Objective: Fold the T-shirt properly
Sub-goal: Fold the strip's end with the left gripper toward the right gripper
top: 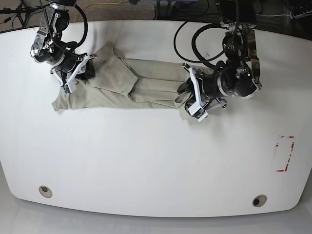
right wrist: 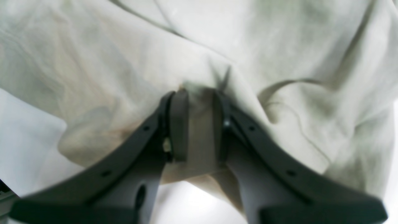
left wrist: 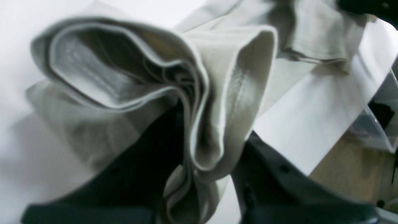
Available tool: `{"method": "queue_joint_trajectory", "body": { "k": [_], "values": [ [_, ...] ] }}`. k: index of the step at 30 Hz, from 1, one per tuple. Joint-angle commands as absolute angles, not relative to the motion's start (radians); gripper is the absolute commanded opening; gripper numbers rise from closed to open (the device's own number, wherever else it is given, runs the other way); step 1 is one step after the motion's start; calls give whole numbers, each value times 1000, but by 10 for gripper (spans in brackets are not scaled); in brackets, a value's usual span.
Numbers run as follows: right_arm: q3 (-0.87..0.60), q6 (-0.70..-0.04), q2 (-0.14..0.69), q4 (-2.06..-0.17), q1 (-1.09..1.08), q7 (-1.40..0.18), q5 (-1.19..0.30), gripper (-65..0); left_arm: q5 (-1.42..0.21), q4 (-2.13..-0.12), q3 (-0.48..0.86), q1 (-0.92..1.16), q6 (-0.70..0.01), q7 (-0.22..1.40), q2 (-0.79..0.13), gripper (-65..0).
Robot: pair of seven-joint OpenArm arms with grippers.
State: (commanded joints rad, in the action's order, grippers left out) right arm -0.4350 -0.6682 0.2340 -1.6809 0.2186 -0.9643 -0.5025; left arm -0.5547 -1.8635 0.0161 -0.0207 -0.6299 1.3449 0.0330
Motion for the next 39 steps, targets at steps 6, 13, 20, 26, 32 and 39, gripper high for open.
{"method": "queue_joint_trajectory", "body": {
  "k": [6,13,20,26,32,39],
  "values": [
    [-435,-668,234,-1681,219,-964,-503,-526,-549,-1863,15,-21,-630,1345,51,-588],
    [-433,-668,234,-1681,219,-964,-503,-526,-553,-1863,15,-22,-630,1345,61,-533],
    [-433,-668,234,-1681,219,-964,-503,-526,-602,-1867,13,-24,-631,1346,110,-340],
    [-433,-668,234,-1681,219,-966,-503,-526,-707,-1870,-36,-48,-631,1365,110,-325],
    [-433,-668,234,-1681,219,-967,-503,-526,-788,-1873,-31,-85,-631,1396,107,-322],
    [-433,-668,234,-1682,219,-969,-503,-526,-782,-1865,120,-101,-631,1396,48,-324]
  ]
}}
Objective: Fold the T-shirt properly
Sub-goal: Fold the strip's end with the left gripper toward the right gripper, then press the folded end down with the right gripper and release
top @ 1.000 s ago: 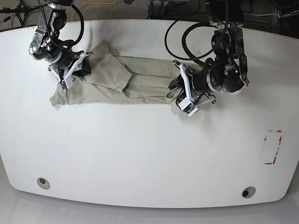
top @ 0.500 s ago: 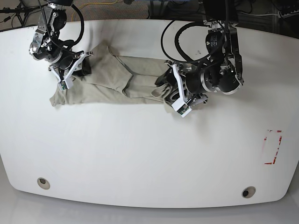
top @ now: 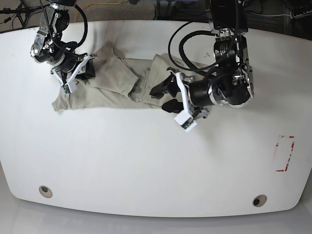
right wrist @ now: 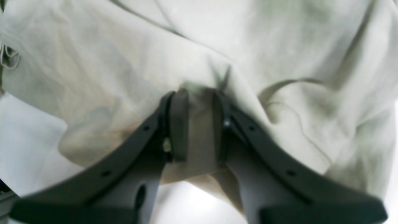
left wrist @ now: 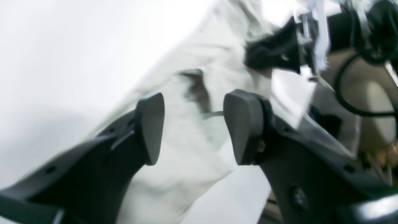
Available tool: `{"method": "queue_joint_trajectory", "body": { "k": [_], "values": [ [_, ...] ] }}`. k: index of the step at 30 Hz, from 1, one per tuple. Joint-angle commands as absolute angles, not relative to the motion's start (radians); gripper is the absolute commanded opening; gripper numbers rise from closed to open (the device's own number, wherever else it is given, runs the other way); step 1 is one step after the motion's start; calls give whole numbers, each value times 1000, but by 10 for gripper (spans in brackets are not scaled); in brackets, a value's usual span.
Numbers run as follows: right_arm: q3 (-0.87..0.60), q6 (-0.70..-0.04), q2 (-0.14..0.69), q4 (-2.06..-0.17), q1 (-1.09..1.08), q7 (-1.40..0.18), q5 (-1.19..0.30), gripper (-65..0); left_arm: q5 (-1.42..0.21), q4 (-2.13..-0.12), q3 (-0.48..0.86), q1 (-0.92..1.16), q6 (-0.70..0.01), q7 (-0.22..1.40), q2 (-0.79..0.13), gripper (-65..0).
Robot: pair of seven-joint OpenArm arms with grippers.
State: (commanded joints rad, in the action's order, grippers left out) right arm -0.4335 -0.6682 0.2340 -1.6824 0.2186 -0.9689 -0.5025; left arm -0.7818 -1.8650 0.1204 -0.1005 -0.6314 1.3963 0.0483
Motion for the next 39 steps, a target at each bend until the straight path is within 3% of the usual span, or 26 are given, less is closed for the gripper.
{"method": "queue_joint_trajectory", "body": {
  "k": [7,13,22,25,28,31,39],
  "values": [
    [-433,-668,234,-1753,225,-970,-504,-523,-661,-1865,159,-117,-630,1383,-36,-328],
    [-433,-668,232,-1856,219,-1017,-504,-520,-479,-1856,159,-114,-631,1323,-54,-421],
    [-435,-668,185,-1965,193,-1113,-555,-506,-226,-1771,150,-81,-639,1159,-105,-360],
    [-432,-665,180,-1971,193,-1118,-605,-438,-196,-1761,199,-44,-639,1086,-136,-393],
    [-377,-661,160,-1971,191,-1116,-647,-311,-203,-1750,268,-10,-639,1036,-185,-403],
    [-302,-661,151,-1971,154,-1115,-642,-224,-228,-1718,314,-1,-639,1026,-231,-403],
    [-170,-665,91,-1897,48,-1112,-509,-206,-289,-1710,401,31,-641,1027,-280,-403]
  ]
}}
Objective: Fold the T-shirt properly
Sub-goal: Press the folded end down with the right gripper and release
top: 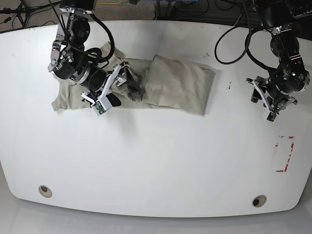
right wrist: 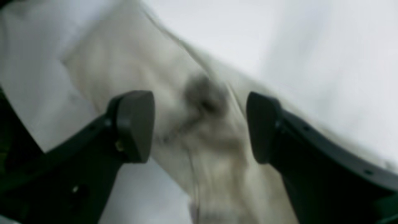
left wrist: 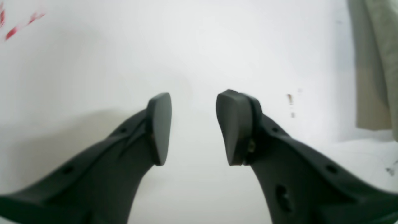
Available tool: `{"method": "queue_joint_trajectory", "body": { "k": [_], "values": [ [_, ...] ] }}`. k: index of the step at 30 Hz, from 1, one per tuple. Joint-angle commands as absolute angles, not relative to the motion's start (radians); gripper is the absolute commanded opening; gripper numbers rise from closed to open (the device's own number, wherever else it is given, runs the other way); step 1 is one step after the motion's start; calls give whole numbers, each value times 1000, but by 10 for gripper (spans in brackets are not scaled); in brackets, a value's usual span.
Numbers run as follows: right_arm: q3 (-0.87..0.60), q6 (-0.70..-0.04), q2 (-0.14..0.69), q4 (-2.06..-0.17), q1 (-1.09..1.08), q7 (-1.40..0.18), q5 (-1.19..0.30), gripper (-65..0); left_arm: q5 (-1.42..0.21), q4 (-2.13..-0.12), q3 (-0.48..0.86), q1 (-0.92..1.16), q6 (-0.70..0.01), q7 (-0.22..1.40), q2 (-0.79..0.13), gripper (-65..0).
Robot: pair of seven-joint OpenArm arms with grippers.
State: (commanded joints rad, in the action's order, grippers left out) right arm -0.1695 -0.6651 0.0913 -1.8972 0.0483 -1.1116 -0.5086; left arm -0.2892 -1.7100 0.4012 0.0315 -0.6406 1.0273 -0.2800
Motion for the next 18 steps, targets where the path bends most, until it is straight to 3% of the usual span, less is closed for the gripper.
{"method": "queue_joint_trajectory", "body": {
  "k": [6,18],
  "values": [
    [-62,-668,70,-1794,-47,-1112,-421,-206,-291,-1707,406,41,-641,1027,-294,-403],
    [56,-668,70,-1646,-108,-1101,-417,-206,-289,-1704,406,65,-641,1027,-292,-403]
  ]
}}
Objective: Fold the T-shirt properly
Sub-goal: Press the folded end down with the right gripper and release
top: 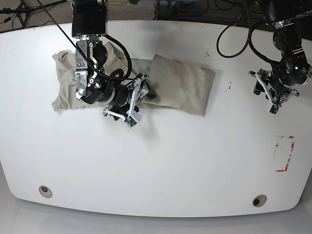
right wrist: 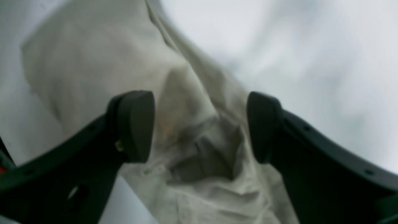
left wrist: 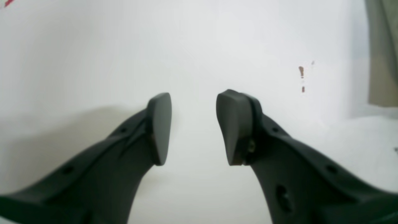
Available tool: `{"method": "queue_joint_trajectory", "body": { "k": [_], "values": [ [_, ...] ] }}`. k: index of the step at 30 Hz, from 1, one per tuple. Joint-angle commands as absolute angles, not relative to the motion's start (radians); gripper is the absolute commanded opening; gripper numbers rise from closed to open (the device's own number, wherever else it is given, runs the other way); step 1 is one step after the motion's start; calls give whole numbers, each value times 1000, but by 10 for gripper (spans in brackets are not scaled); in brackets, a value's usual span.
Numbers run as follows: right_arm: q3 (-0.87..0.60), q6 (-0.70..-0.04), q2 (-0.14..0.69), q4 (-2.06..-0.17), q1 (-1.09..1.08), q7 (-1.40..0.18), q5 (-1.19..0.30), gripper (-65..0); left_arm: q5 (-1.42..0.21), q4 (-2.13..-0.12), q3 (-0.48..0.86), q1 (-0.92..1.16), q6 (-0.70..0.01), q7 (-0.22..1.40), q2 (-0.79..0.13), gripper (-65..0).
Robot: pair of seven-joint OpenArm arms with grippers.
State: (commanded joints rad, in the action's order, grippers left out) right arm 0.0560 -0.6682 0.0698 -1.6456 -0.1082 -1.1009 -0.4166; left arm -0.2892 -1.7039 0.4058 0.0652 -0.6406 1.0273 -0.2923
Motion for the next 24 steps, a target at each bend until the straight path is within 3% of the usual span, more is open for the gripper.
{"method": "queue_joint_trajectory", "body": {
  "k": [8,11,15,17,24],
  "values": [
    [58,-668,71,-1587,-102,-1070,-417,-227,-289,-1704,406,65,-641,1027,-292,-403],
    [59,-668,71,-1589,-101,-1070,-417,-339,-291,-1704,406,64,-641,1027,-292,-403],
    [59,-668,70,-1589,-101,-1070,-417,-547,-289,-1704,406,64,-641,1027,-289,-403],
    [59,-668,70,-1589,-102,-1070,-417,-598,-288,-1702,406,64,-641,1026,-288,-403],
    [59,-668,70,-1632,-104,-1070,-417,-607,-288,-1702,400,64,-641,1026,-286,-403]
  ]
}}
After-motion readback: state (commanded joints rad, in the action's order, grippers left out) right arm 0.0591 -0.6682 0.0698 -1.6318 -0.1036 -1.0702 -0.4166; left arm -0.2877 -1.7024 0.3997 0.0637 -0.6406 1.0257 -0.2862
